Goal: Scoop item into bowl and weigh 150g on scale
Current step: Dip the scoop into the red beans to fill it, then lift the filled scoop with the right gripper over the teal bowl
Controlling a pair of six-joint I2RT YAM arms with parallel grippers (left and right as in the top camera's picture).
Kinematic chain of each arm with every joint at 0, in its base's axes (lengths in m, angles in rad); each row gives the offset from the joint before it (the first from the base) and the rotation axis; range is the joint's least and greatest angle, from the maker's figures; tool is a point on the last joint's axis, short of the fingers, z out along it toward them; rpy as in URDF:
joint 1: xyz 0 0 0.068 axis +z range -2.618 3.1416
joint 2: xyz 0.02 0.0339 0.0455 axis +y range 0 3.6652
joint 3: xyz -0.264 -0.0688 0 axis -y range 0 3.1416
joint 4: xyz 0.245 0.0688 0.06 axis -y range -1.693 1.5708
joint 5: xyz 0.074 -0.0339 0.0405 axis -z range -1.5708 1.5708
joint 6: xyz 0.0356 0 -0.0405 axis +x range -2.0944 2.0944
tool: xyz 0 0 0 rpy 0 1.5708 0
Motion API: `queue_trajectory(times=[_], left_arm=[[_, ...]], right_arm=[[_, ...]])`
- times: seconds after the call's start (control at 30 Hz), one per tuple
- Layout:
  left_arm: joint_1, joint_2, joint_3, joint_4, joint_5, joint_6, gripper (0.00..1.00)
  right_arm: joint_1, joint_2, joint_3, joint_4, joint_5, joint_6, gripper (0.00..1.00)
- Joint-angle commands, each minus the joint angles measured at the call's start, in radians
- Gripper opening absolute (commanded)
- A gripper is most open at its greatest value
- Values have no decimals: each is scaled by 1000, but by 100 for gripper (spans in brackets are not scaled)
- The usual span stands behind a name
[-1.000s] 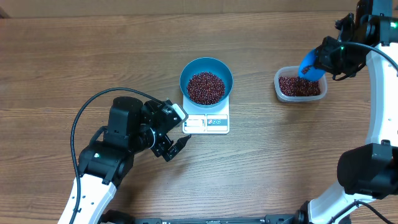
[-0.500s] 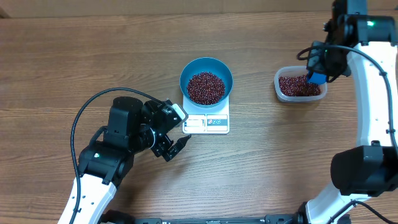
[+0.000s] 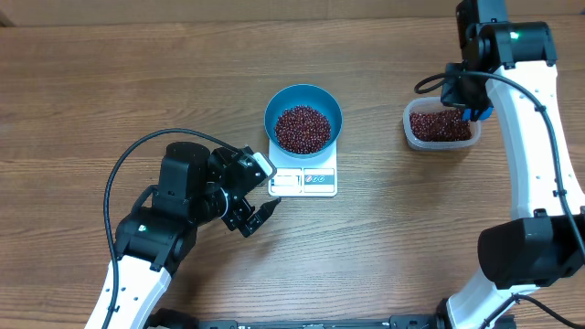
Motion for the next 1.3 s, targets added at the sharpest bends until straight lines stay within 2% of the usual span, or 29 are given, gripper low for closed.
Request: queue_trajectory(times=[0.0, 0.23, 0.47, 0.77, 1.0, 1.27], left_arm=[[10, 2, -5, 3, 18, -3, 100], [10, 2, -5, 3, 18, -3, 100], [10, 2, -5, 3, 18, -3, 99], [10, 2, -5, 3, 18, -3, 99], [10, 2, -5, 3, 18, -3, 100], [10, 2, -5, 3, 18, -3, 99]], right_arm=[[20, -25, 28, 5, 75, 11, 4], [66, -25, 28, 11, 182, 26, 4], [73, -25, 28, 16, 188, 31, 4], [73, -33, 28, 119, -292, -35, 4], [87, -72, 28, 241, -496, -62, 4], [200, -87, 28, 267, -553, -130, 4]])
